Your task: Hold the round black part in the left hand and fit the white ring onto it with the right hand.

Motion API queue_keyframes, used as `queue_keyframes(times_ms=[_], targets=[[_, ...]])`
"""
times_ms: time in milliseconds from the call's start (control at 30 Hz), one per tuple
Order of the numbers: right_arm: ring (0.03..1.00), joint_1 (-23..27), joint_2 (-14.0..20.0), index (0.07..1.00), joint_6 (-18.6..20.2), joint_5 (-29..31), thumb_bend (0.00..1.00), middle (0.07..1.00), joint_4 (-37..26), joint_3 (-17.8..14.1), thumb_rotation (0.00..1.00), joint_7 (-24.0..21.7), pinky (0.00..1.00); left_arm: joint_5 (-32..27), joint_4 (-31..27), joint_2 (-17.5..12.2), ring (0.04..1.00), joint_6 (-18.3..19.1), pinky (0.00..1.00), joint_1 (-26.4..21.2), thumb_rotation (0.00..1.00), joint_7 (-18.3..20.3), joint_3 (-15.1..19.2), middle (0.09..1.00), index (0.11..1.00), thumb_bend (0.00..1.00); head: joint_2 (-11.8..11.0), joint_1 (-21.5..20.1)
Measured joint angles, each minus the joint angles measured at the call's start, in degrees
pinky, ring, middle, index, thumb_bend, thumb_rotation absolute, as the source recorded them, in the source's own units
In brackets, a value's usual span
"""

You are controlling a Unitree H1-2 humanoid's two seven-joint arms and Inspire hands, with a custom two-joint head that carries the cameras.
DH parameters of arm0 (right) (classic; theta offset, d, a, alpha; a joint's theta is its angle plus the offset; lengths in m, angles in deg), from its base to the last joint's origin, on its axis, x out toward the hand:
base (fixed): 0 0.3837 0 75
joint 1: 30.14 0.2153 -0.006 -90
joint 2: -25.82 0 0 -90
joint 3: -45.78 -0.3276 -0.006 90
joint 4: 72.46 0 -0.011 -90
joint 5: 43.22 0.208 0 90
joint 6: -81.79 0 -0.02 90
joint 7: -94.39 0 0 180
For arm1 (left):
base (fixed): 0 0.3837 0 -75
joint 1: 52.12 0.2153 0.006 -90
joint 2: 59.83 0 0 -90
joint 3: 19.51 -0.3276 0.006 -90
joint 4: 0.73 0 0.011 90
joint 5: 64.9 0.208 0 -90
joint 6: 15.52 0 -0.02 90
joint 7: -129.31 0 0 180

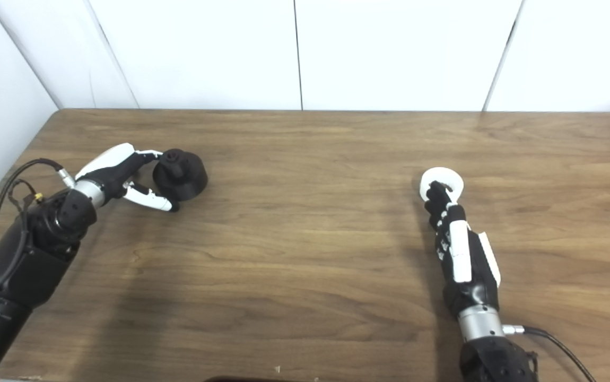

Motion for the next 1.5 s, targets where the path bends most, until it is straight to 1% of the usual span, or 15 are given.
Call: queue_keyframes(times_ms=[267, 367, 533, 667, 833, 1000, 1133, 1333, 1367, 1433, 1500], targets=[[0.95, 0.0, 0.0, 0.924, 0.0, 0.0, 0.65, 0.943, 0.0, 0.0, 1.0, 0.0, 1.0, 0.0, 0.0, 0.6, 1.0, -0.3, 0.89, -0.5, 0.3, -0.2, 0.0, 0.954, 0.856, 0.98, 0.0, -0.2], [0.951, -0.1, 0.0, 0.925, 0.0, -0.1, 0.65, 0.943, 0.0, 0.0, 1.0, 0.0, 1.0, 0.0, 0.0, 0.8, 1.0, -0.3, 0.88, -0.5, 0.29, -0.4, -0.1, 0.945, 0.839, 0.96, 0.1, -0.2], [0.959, -0.1, 0.0, 0.927, 0.0, -0.3, 0.65, 0.945, 0.0, 0.0, 1.0, 0.0, 1.0, 0.1, 0.1, 1.0, 1.0, -0.4, 0.93, -0.5, 0.32, -1.8, -0.3, 0.939, 0.84, 0.94, 0.0, -0.1], [0.96, -0.1, 0.0, 0.924, 0.0, -0.3, 0.66, 0.945, 0.0, 0.0, 1.0, 0.0, 1.0, 0.1, 0.5, 1.3, 1.0, -0.4, 0.92, -0.5, 0.33, -1.9, -0.4, 0.943, 0.845, 0.94, 0.0, -0.1], [0.954, -0.1, 0.0, 0.92, 0.0, -0.3, 0.65, 0.94, 0.0, -0.1, 1.0, -0.1, 1.0, 0.1, 0.9, 1.4, 1.0, -0.4, 0.91, -0.6, 0.31, -2.0, -0.5, 0.939, 0.835, 0.92, -0.1, -0.3], [0.943, -0.1, 0.0, 0.915, 0.0, -0.3, 0.64, 0.935, 0.0, -0.2, 1.0, -0.1, 1.0, 0.1, 1.3, 1.5, 0.997, -1.0, 0.9, -0.6, 0.3, -2.3, -0.5, 0.92, 0.788, 0.89, -0.1, -0.2], [0.946, -0.1, 0.1, 0.913, 0.0, -0.3, 0.65, 0.933, 0.0, -0.3, 1.0, -0.1, 1.0, 0.1, 1.3, 1.6, 0.988, -2.0, 0.89, -0.6, 0.26, -2.7, -0.5, 0.909, 0.729, 0.85, -0.1, -0.2], [0.938, -0.1, 0.1, 0.908, 0.0, -0.2, 0.65, 0.926, 0.0, -0.3, 1.0, -0.1, 1.0, 0.1, 1.3, 2.0, 0.985, -2.0, 0.88, -0.6, 0.21, -3.8, -0.3, 0.901, 0.685, 0.82, 0.0, -0.1], [0.938, -0.1, 0.1, 0.907, 0.0, -0.2, 0.65, 0.925, 0.0, -0.3, 1.0, -0.1, 1.0, 0.1, 1.3, 2.0, 0.985, -2.0, 0.88, -0.6, 0.22, -3.9, -0.3, 0.901, 0.681, 0.81, 0.0, -0.1], [0.942, -0.1, 0.1, 0.908, 0.0, -0.3, 0.65, 0.927, 0.0, -0.4, 1.0, -0.1, 1.0, 0.1, 1.2, 2.0, 0.986, -2.0, 0.87, -0.6, 0.28, -4.0, -0.2, 0.9, 0.676, 0.8, 0.0, -0.2], [0.945, -0.1, 0.1, 0.907, 0.0, -0.2, 0.65, 0.929, 0.0, -0.4, 1.0, -0.1, 1.0, 0.1, 1.2, 2.0, 0.985, -1.8, 0.88, -0.6, 0.31, -4.0, -0.2, 0.9, 0.672, 0.8, 0.0, -0.2]])
